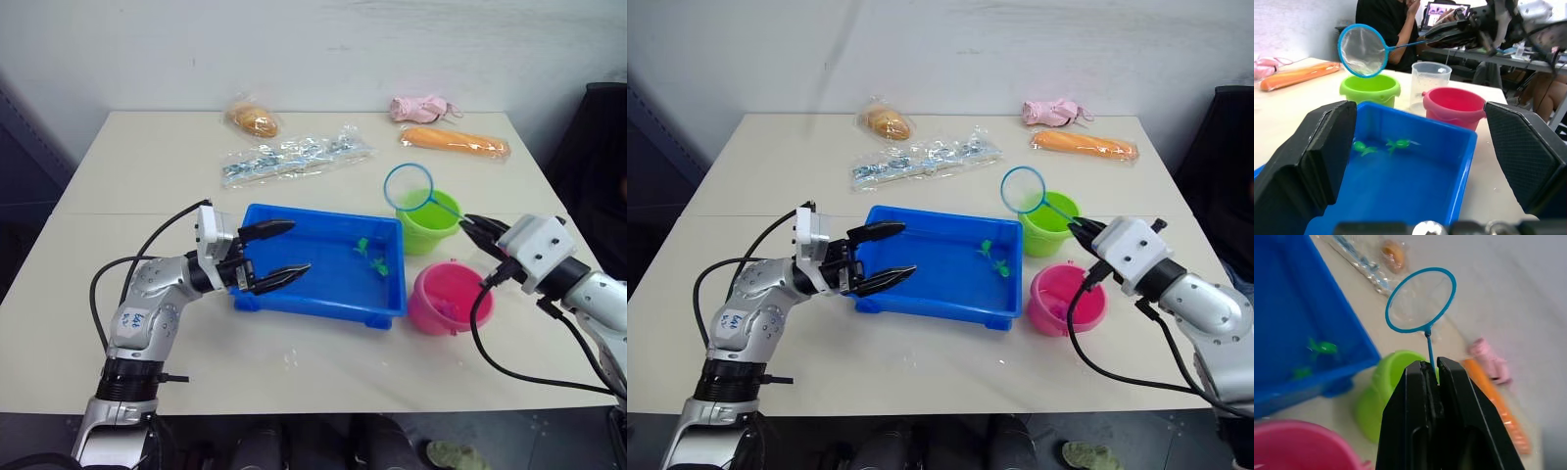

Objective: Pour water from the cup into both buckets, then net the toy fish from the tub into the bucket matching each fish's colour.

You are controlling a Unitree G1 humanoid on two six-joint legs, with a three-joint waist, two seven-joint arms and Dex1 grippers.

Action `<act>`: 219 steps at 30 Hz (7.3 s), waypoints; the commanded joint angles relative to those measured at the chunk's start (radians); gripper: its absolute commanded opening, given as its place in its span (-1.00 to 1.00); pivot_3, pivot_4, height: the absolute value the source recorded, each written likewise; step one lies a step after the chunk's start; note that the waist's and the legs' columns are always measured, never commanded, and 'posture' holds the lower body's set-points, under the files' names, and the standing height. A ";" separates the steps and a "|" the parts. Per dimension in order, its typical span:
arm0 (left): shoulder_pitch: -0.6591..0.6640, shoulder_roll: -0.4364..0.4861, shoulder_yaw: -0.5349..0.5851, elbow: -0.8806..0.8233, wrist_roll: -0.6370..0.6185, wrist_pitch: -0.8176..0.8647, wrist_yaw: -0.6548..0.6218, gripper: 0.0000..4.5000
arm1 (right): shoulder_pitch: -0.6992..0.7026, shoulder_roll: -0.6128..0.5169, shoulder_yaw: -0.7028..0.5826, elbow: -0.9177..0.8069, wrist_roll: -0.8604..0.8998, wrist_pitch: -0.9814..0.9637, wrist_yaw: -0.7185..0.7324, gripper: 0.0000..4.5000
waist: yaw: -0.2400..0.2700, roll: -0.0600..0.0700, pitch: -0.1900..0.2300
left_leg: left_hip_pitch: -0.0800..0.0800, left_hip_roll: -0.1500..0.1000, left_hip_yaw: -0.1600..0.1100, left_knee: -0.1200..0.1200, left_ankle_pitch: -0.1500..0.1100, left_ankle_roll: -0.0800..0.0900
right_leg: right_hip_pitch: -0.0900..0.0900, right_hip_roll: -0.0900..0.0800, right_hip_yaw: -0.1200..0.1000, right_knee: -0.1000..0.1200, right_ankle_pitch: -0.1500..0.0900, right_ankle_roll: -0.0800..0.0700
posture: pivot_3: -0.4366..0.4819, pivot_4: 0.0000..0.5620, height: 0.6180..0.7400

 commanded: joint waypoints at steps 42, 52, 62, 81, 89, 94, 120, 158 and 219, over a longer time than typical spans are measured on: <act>-0.041 -0.055 -0.014 0.030 0.020 -0.035 -0.029 0.99 | -0.443 -0.076 0.335 0.316 -0.623 -0.485 0.403 -1.00 | -0.002 0.000 0.000 | -0.001 0.000 0.002 0.000 0.000 -0.001 | -0.001 0.000 -0.001 0.000 0.000 0.000 | -0.05 -0.47 1.00; -0.040 -0.055 -0.013 0.038 0.020 -0.041 -0.029 0.99 | -0.408 -0.102 0.363 0.173 -0.540 -0.253 0.625 -1.00 | 0.003 0.000 0.000 | -0.001 -0.001 0.001 0.001 0.000 0.000 | 0.000 0.000 -0.002 0.000 0.000 0.000 | -0.05 -0.47 1.00; -0.027 -0.045 -0.009 0.023 0.016 -0.031 -0.028 0.99 | -0.341 -0.139 0.330 -0.002 -0.431 0.112 0.746 -1.00 | 0.025 0.000 0.000 | -0.001 -0.001 -0.001 0.002 0.000 0.000 | 0.001 0.000 -0.002 0.000 0.000 0.000 | -0.05 -0.47 1.00; -0.008 -0.039 -0.011 -0.002 0.012 -0.015 -0.019 0.99 | -0.389 -0.142 0.310 -0.046 -0.246 0.502 0.754 -1.00 | 0.024 0.000 0.000 | -0.002 -0.003 -0.004 0.002 -0.001 0.001 | 0.002 -0.002 -0.005 -0.001 0.000 0.001 | -0.05 -0.47 1.00; 0.004 -0.036 -0.009 -0.018 0.013 -0.010 -0.012 0.99 | -0.372 -0.040 0.213 -0.043 -0.065 0.708 0.666 -1.00 | 0.020 0.000 0.000 | -0.002 -0.002 -0.003 0.002 -0.001 0.001 | 0.002 -0.002 -0.005 -0.001 0.000 0.000 | -0.05 -0.47 1.00; 0.010 -0.032 -0.009 -0.027 0.013 -0.007 -0.008 0.99 | -0.371 -0.005 0.172 -0.040 0.010 0.796 0.610 -1.00 | 0.019 0.000 0.000 | -0.002 -0.002 -0.003 0.002 -0.001 0.000 | 0.001 -0.002 -0.005 -0.001 0.000 0.000 | -0.05 -0.47 1.00; -0.055 -0.036 0.009 -0.034 -0.027 0.054 0.010 0.99 | -0.173 0.306 -0.537 -0.266 0.393 1.318 0.147 -1.00 | 0.022 0.000 0.000 | -0.003 -0.002 -0.002 0.001 -0.001 0.000 | 0.000 -0.001 -0.004 -0.001 0.000 0.000 | -0.05 -0.47 1.00; -0.101 -0.129 -0.075 -0.033 0.060 0.051 0.098 0.99 | -0.017 -0.030 -0.022 0.220 -0.556 -0.215 -0.076 -1.00 | 0.022 0.000 0.000 | -0.002 0.000 0.007 0.000 0.001 -0.002 | -0.001 0.003 0.000 -0.002 0.000 0.001 | -0.05 -0.47 1.00; -0.051 -0.027 -0.050 0.088 0.097 -0.084 -0.077 0.99 | -0.405 -0.150 0.400 -0.183 -0.517 0.393 0.777 -1.00 | 0.023 0.003 0.002 | -0.002 -0.001 -0.002 0.002 0.000 -0.001 | 0.000 0.001 -0.002 -0.001 0.000 0.001 | -0.05 -0.47 1.00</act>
